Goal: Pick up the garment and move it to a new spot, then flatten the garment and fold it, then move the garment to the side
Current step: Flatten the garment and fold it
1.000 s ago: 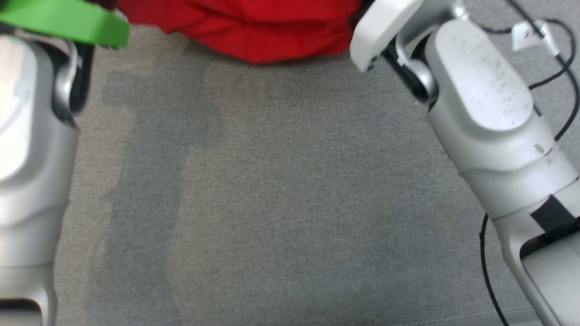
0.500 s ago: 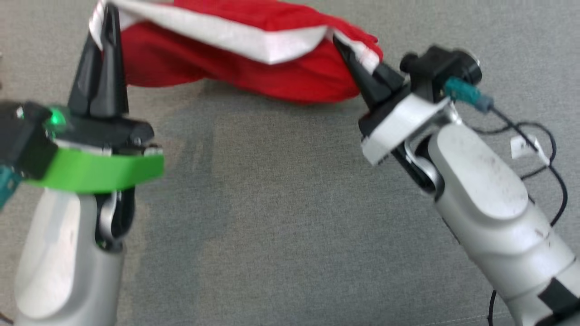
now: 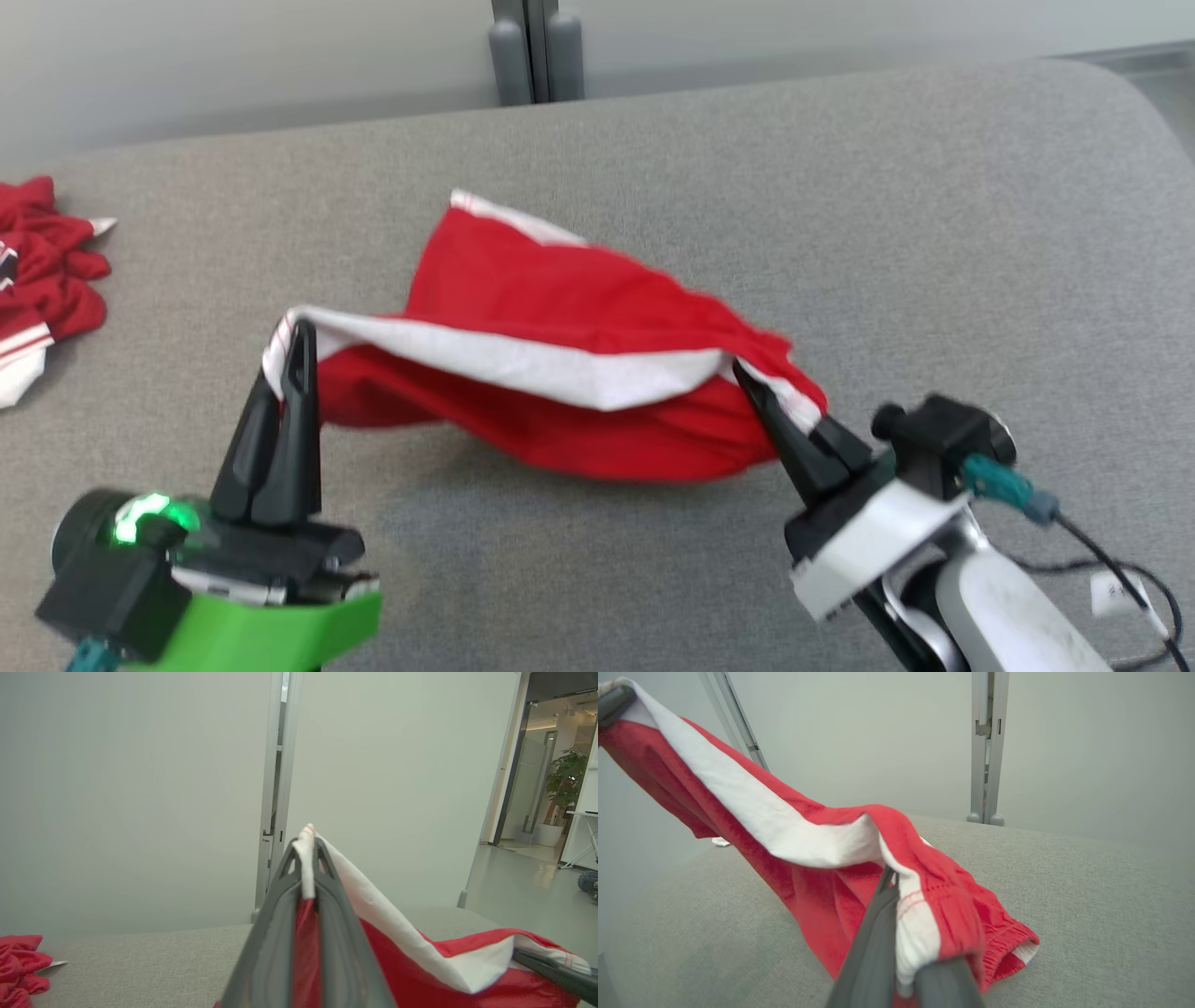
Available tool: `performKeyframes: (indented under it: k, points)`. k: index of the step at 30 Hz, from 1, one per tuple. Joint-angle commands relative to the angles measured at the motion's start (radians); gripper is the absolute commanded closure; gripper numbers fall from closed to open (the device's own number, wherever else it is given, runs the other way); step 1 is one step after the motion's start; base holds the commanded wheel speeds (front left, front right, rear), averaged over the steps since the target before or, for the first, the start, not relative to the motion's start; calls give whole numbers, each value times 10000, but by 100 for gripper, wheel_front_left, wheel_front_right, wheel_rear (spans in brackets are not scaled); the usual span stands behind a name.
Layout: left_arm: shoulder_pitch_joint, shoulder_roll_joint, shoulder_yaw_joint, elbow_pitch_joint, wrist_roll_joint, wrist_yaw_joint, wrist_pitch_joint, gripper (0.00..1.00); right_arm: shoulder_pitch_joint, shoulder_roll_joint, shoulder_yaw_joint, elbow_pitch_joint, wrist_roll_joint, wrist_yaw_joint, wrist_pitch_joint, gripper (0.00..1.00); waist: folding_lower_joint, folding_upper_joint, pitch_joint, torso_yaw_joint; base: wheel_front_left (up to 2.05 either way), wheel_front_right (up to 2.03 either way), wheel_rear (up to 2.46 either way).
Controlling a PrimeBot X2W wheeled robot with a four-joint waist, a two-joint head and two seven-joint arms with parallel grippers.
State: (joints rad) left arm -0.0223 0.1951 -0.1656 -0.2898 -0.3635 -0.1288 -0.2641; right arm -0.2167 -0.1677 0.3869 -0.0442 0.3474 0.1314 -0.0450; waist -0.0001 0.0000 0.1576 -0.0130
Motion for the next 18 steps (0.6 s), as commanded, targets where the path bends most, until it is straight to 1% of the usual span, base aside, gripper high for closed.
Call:
performKeyframes:
  k: [1, 4, 6, 8, 9, 13, 18]
  points:
    - [400, -26, 58, -248, 99, -28, -3, 100, 515, 49, -158, -406, -109, -15, 183, 100, 1, 0, -616, -124, 0, 0, 0]
    - [1106, 12, 67, -566, 140, -28, -2, 100, 1560, 204, -486, -1312, -255, -15, 714, 100, 1, 0, -654, -195, 0, 0, 0]
    - [1294, 137, -8, -552, 68, -28, -2, 100, 2027, 344, -660, -1677, -192, -15, 1005, 100, 1, 0, -602, -272, 0, 0, 0]
    - [1238, 289, -175, -326, -26, -28, -2, 100, 2230, 329, -764, -1802, -357, -15, 1187, 100, 1, 0, -485, -354, 0, 0, 0]
    - [1107, 308, -252, -174, -144, -28, -2, 100, 2278, 367, -786, -1786, -379, -15, 1243, 100, 1, 0, -423, -385, 0, 0, 0]
    - [185, 684, -822, 834, -444, -29, -3, 100, 2197, 527, -937, -1321, -334, -15, 1354, 100, 1, 0, -71, -480, 0, 0, 0]
    - [-1743, 1141, -1823, 2693, -900, -29, 0, 100, 1636, 742, -1130, -374, -311, -15, 1158, 100, 1, 0, 510, -625, 0, 0, 0]
